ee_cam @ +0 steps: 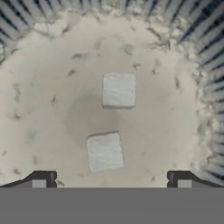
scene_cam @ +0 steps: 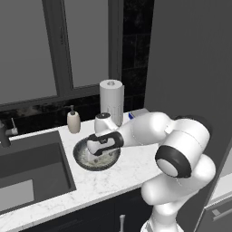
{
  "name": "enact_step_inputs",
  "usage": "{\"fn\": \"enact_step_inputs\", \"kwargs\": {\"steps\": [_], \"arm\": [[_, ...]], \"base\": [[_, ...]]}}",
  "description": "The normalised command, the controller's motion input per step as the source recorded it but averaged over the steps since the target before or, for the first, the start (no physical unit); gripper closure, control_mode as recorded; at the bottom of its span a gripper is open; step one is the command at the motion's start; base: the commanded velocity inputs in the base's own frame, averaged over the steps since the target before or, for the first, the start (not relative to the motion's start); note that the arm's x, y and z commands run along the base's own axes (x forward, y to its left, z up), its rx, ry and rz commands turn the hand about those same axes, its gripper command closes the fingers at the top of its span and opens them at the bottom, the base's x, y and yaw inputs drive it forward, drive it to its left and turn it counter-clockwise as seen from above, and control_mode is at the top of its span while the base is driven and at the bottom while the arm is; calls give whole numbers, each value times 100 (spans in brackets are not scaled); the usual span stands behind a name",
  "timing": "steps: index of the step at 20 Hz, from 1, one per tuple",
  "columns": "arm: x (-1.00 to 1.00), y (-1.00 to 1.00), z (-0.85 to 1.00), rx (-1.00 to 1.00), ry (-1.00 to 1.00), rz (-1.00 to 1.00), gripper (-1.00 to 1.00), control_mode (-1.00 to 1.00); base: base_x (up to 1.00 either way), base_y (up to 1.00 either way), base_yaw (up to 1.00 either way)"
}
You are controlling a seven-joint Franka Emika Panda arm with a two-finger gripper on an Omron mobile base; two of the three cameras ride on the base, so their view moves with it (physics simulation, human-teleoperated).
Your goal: Grab a lemon wedge from the fridge and one ice cube from the ice bowl, and put them in the glass of lemonade.
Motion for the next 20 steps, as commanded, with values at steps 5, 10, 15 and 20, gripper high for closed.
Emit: {"fn": "enact_step_inputs", "kwargs": {"steps": [5,10,15,20], "arm": [[2,1,2,0,1,0,-100,-100],[0,4,0,0,0,0,-100,-100],[3,1,-16,0,0,0,-100,-100],[0,0,-24,0,0,0,-100,-100]], "base": [[0,0,0],[0,0,0],[0,0,0],[0,0,0]]}}
